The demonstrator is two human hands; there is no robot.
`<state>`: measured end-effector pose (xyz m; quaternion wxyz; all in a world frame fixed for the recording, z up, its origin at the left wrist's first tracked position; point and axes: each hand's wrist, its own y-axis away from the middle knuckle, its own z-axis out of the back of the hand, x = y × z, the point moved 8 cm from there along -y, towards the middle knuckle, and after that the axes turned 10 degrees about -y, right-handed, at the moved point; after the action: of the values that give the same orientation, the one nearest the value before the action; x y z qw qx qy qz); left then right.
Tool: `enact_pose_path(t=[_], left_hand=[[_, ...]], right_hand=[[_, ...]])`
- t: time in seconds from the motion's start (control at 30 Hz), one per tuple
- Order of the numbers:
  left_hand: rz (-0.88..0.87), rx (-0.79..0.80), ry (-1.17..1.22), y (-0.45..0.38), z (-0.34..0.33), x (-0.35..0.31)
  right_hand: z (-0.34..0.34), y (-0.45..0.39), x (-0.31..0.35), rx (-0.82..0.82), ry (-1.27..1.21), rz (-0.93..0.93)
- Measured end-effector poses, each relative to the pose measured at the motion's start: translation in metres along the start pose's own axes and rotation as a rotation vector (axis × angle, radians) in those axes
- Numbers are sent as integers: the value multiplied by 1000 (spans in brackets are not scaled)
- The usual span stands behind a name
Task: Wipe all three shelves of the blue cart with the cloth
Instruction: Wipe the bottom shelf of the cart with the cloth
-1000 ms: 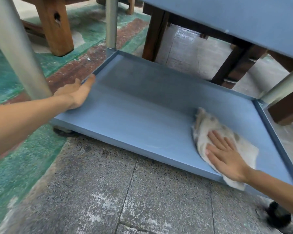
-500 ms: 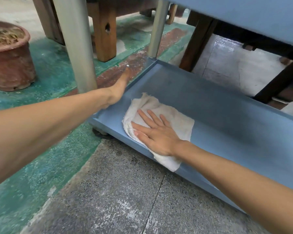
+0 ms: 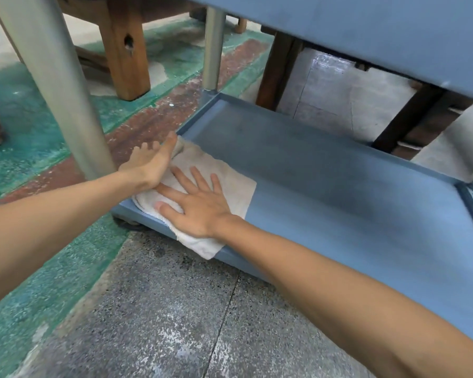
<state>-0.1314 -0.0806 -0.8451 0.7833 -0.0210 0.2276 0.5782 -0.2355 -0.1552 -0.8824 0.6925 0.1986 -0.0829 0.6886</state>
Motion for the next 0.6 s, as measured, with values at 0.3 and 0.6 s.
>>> enact_pose_path(t=[0.3,0.6], left_hand=[[-78,-21,-417,-6,-21,3],[-71,-22,-477,-48,-35,27]], right_hand=[[21,120,-105,-106,33,-166],[57,347,-262,-249,34,-546]])
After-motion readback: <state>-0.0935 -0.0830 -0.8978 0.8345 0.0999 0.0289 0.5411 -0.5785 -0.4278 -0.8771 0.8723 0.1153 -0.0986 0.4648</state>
